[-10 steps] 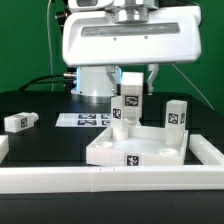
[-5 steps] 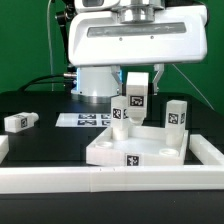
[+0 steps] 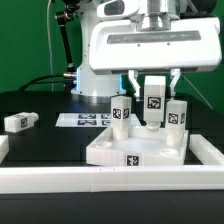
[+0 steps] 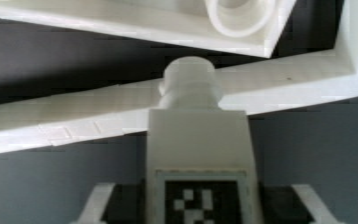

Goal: Assemble square table

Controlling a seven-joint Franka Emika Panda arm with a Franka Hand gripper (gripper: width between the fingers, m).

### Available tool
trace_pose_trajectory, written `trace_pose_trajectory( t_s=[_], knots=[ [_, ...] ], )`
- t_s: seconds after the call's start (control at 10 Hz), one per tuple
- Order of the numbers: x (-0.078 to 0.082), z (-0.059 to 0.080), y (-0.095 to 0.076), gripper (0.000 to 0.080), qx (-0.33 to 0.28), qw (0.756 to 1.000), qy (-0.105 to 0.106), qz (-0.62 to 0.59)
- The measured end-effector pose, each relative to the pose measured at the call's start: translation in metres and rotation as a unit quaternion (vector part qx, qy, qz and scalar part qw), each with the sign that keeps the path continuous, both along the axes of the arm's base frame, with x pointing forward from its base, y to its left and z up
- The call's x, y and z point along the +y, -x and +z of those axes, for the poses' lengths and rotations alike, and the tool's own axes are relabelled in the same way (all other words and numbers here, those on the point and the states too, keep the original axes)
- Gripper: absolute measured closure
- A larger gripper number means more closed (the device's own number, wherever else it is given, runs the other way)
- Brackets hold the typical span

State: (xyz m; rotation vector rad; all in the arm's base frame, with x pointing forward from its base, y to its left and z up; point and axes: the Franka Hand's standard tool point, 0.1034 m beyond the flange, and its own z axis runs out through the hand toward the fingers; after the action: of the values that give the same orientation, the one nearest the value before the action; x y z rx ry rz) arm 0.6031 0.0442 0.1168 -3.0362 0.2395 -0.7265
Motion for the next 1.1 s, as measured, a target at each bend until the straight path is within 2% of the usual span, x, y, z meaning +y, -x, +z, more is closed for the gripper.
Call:
trace_pose_trajectory(
  t_s=[0.1,0.2,0.7,0.8,1.1],
  knots=[
    [-0.002,0.005,-0.005,0.0512,-0.046,0.999,0.011,0.000],
    [-0.002,0.003,-0.004,0.0512,-0.082,0.996,0.023,0.002],
    [0.021,-0.011,0.000,0.0512,-0.071,0.997,0.022,0.019],
    [0.023,-0.015,0.002,0.0512,-0.068,0.997,0.024,0.023],
    [0.022,-0.015,0.002,0.0512,-0.068,0.997,0.025,0.023]
  ],
)
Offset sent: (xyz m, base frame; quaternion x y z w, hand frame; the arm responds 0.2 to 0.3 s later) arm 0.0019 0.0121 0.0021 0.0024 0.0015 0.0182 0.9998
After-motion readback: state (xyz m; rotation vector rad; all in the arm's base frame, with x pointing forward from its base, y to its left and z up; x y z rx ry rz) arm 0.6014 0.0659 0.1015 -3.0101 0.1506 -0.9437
